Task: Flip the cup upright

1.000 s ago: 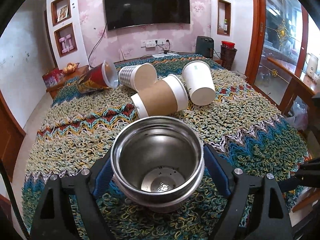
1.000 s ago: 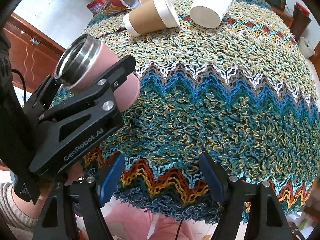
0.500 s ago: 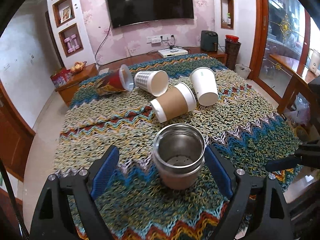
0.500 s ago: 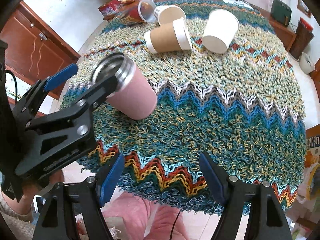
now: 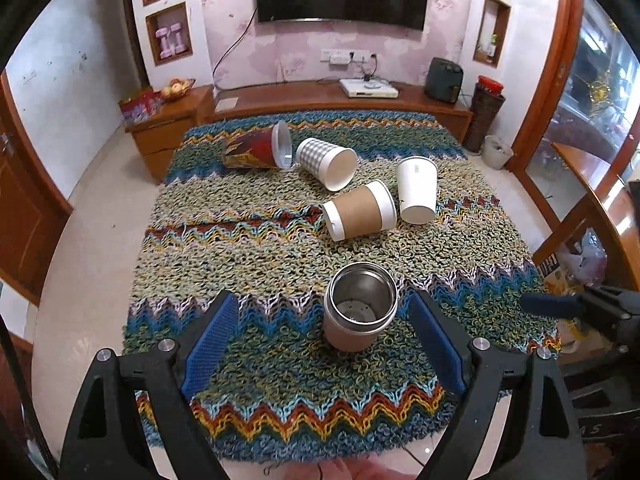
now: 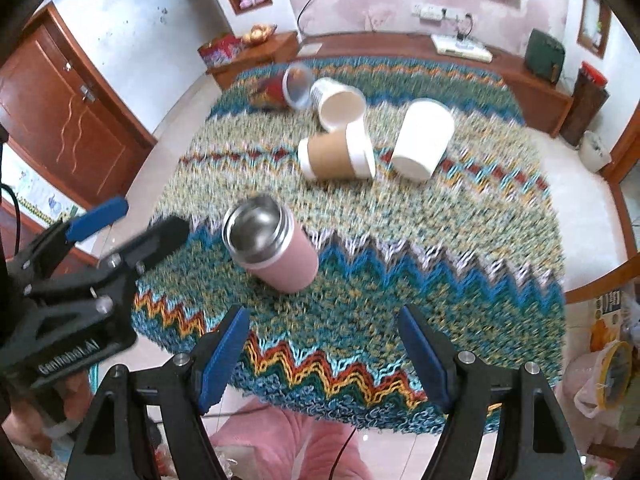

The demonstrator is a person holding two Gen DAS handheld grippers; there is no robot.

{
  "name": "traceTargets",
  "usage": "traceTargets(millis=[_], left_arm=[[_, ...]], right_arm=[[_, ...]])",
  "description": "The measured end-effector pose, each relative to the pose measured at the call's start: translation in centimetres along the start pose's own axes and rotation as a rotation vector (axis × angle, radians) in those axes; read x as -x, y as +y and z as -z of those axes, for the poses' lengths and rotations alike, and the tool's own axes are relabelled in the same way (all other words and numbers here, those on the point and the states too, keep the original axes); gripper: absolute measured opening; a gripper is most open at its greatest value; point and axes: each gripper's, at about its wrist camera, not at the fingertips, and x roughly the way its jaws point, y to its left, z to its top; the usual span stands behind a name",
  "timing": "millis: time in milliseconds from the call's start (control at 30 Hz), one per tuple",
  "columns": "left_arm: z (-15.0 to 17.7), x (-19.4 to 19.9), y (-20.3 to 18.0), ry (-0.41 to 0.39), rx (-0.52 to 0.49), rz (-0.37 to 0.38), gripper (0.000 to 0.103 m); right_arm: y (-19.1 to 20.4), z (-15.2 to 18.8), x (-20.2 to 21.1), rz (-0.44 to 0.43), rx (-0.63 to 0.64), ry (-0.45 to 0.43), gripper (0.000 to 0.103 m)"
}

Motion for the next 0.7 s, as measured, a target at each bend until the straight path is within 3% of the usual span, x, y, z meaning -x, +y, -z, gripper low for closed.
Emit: traceTargets(millis=[233,700], left_arm=[[-2.0,1.7,0.5,0.076,0.07,0.004,0.089],[-3.3,4.9,-0.1,0.092,0.104,-0.032,0.089]], right_arm=[[0.5,-1.7,2.8,0.061,0.003,-0.059,0.078],[0.1,-4.0,7.2,0.15,-0.076,-0.124,0.078]])
